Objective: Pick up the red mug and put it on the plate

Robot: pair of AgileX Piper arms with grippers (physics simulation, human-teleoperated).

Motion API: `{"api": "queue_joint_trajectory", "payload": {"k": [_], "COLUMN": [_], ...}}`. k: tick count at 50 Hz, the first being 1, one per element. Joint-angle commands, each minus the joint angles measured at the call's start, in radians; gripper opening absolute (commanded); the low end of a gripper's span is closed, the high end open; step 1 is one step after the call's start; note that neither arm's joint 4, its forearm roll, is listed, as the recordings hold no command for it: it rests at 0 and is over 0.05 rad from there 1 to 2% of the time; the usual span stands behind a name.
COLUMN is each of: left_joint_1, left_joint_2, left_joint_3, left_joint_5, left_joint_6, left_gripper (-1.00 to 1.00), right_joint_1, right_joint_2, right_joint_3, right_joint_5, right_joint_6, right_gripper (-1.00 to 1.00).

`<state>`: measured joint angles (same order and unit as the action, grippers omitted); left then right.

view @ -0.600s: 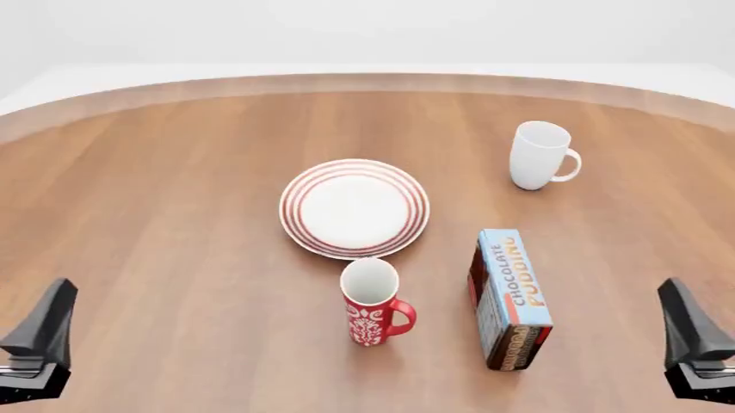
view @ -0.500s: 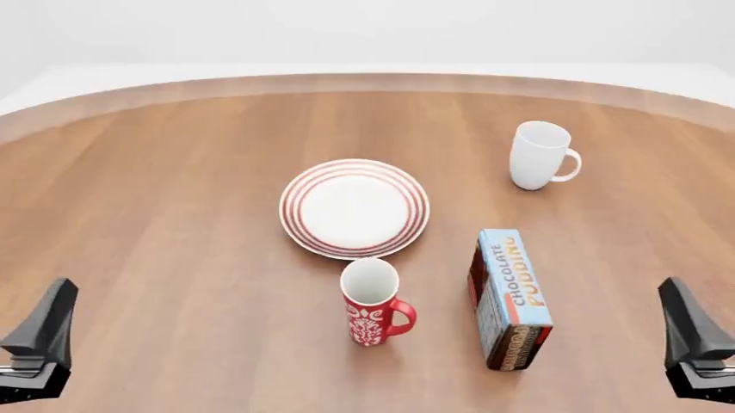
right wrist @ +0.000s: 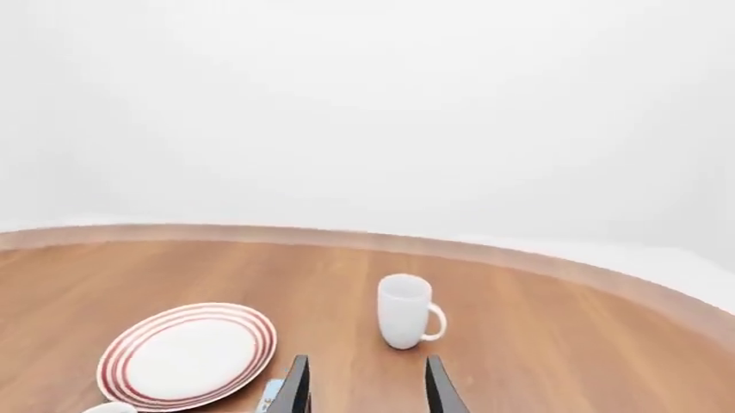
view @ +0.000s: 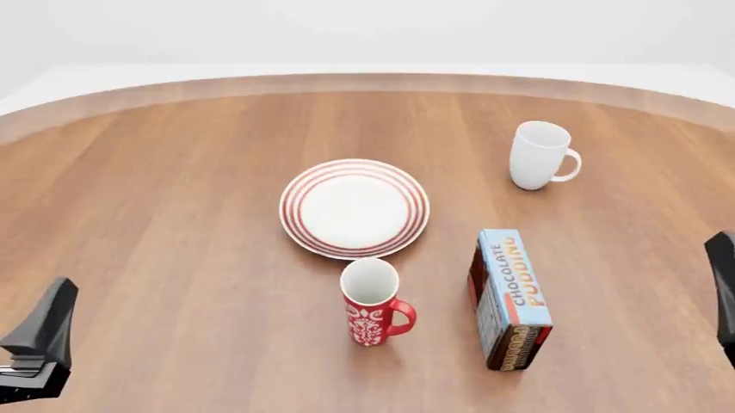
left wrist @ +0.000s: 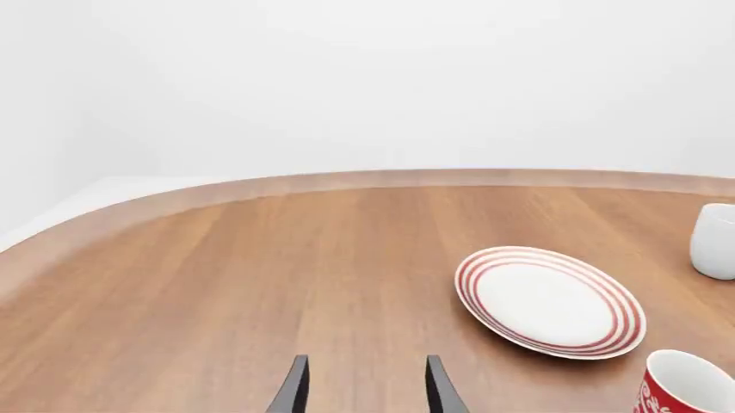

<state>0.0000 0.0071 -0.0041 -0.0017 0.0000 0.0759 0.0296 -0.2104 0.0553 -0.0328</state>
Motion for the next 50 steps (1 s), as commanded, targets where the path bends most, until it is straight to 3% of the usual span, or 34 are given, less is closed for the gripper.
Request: {"api": "queue_joint_trajectory", "payload": {"k": [1, 6, 13, 25, 32, 41, 50], "left_joint_1": [0.000, 0.000, 0.000, 0.000, 0.000, 0.000, 0.000], "left_joint_2": [0.000, 0.000, 0.000, 0.000, 0.000, 0.000, 0.000], "left_joint_3": [0.000, 0.000, 0.000, 0.000, 0.000, 0.000, 0.000], "left_joint_5": [0.000, 0.000, 0.000, 0.000, 0.000, 0.000, 0.000], "left_joint_6": [0.000, 0.000, 0.000, 0.000, 0.000, 0.000, 0.000], "left_gripper": [1.00, 1.00, 1.00, 1.00, 1.00, 1.00, 1.00], "right_joint_1": [0.166, 0.231, 0.350, 0.473, 0.508, 0.561, 0.583], "right_joint_2": [0.129, 0.233, 0.441, 0.642, 0.687, 0.754, 0.810], "right_joint_3": [-0.194, -0.278, -0.409, -0.575, -0.656, -0.801, -0.839], "right_joint_5": [0.076, 0.083, 0.107, 0.233, 0.322, 0.499, 0.580], "right_joint_6": [-0.060, -0.073, -0.133, -0.198, -0.160, -0.172, -0.156], "right_gripper": [1.00, 1.00, 1.00, 1.00, 1.00, 1.00, 1.00]}}
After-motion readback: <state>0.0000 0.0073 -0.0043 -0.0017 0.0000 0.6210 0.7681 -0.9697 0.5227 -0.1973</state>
